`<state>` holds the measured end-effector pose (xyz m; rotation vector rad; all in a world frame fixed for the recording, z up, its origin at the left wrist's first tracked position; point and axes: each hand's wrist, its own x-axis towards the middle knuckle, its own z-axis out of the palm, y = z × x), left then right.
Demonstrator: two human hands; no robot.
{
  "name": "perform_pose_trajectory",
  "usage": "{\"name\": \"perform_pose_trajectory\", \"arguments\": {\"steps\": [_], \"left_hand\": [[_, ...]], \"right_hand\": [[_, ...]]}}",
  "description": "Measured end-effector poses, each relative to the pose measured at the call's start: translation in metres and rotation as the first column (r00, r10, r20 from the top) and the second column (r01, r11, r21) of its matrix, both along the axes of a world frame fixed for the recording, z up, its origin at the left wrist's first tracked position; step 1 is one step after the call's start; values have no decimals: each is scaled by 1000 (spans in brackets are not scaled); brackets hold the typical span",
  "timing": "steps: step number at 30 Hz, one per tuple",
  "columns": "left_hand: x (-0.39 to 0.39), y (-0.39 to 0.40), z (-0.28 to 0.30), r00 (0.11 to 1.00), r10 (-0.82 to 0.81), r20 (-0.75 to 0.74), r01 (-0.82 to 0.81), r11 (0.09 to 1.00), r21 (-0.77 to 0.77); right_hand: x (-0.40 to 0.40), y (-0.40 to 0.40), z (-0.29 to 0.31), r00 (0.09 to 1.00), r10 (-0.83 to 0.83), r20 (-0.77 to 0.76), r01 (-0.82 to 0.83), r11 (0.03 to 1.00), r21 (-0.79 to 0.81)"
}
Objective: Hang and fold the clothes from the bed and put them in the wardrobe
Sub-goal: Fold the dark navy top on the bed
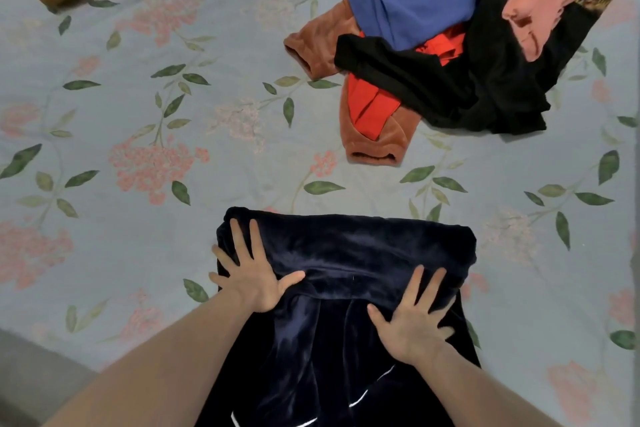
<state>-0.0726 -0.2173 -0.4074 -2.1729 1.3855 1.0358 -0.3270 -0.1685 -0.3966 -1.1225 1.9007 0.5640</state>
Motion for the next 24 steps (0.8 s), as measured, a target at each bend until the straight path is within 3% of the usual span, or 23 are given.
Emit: {"name": "perform_pose_trajectory", "arguments": {"steps": [7,17,20,24], "left_hand": [[-14,-23,-10,995,44,86,-57,985,165],[-13,-24,-8,997,12,77,-25,985,171],[-9,-16,-11,999,3,40,-6,996,88],[-2,8,-11,999,-40,-22,35,979,-203]], "right_hand": [[6,-12,-9,999,-43,-20,44,997,68],[6,-8,-15,999,-32,-31,33,999,30],[4,-4,-19,999,-40,-24,39,998,-39],[5,11,-24,998,-49,-34,40,974,-222]]}}
